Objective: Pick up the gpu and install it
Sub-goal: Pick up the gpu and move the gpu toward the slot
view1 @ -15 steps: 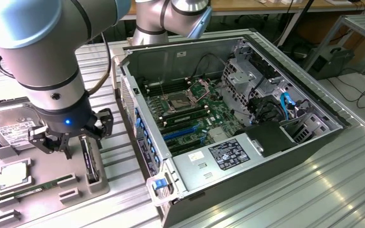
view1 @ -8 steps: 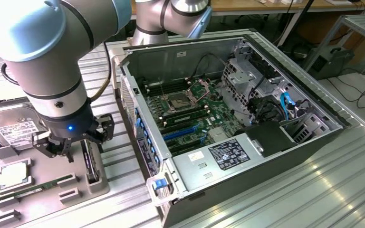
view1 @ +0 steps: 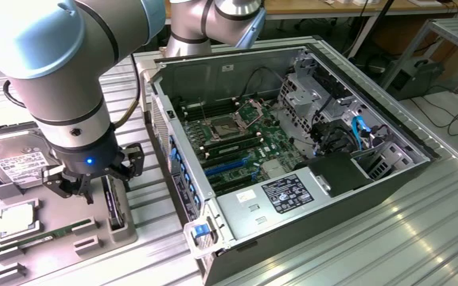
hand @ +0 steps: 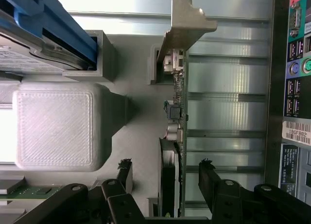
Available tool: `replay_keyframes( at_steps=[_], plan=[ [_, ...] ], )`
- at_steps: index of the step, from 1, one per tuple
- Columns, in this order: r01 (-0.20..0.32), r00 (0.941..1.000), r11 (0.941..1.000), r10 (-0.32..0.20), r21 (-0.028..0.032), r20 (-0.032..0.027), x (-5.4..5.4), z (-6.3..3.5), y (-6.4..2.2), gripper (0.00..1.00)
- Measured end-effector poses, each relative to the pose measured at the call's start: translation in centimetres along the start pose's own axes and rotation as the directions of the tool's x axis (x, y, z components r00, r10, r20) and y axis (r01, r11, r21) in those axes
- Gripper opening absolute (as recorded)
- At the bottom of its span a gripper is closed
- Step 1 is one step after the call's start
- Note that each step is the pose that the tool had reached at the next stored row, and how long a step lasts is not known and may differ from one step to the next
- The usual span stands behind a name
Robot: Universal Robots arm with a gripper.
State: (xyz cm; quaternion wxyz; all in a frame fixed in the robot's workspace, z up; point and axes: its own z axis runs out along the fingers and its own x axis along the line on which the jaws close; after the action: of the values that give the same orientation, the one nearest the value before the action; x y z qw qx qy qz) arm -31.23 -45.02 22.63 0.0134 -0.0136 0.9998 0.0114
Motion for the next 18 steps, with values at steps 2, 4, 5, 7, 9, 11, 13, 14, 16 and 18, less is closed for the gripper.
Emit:
replay_keyframes(
  at_steps=[2, 4, 5, 7, 9, 11, 13, 14, 16, 18],
  plan=[
    [0.0, 1.0, 1.0, 0.0, -0.0001, 0.0001, 0.0, 0.01, 0.0, 0.66],
    [-0.002, 1.0, 1.0, 0.002, 0.0, 0.0001, 0.0, 0.03, 0.0, 0.66],
    [-0.002, 1.0, 1.0, 0.002, -0.0002, 0.0004, -0.01, 0.09, 0.0, 0.66],
    [-0.004, 1.0, 1.0, 0.004, -0.0001, 0.0003, 0.0, 0.2, -0.01, 0.66],
    [-0.007, 1.0, 1.0, 0.007, 0.0001, 0.0003, 0.0, 0.36, -0.01, 0.66],
    [-0.014, 0.9999, 0.9999, 0.014, 0.0003, 0.0004, 0.0, 0.52, -0.02, 0.66],
    [-0.019, 0.9998, 0.9998, 0.019, 0.0005, 0.0005, 0.01, 0.64, -0.03, 0.66],
    [-0.023, 0.9997, 0.9997, 0.023, 0.0006, 0.0007, 0.01, 0.84, -0.03, 0.66],
    [-0.024, 0.9997, 0.9997, 0.024, 0.0008, 0.0004, 0.02, 0.87, -0.03, 0.66],
    [-0.024, 0.9997, 0.9997, 0.024, 0.0007, 0.0005, 0.02, 0.88, -0.03, 0.66]
  ],
)
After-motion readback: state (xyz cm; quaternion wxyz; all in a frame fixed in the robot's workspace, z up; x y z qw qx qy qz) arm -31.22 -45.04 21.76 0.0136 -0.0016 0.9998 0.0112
